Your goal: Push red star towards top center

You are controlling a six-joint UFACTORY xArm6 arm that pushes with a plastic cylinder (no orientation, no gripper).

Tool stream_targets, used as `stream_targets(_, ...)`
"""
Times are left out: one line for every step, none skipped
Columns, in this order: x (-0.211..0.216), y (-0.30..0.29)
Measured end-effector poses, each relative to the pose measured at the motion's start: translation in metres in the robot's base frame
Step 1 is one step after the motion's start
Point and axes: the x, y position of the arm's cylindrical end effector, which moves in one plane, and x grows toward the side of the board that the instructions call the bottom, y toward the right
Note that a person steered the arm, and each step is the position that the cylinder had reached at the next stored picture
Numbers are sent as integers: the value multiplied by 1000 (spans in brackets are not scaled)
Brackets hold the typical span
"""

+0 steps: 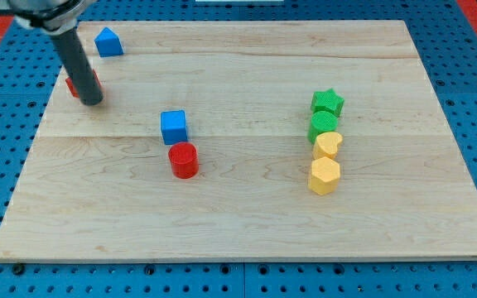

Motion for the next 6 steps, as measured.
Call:
stream_targets(-22,45)
stream_targets(24,52)
stream_targets(67,7)
stream_targets(57,-62)
stream_targets(51,-97)
stream_targets(0,-52)
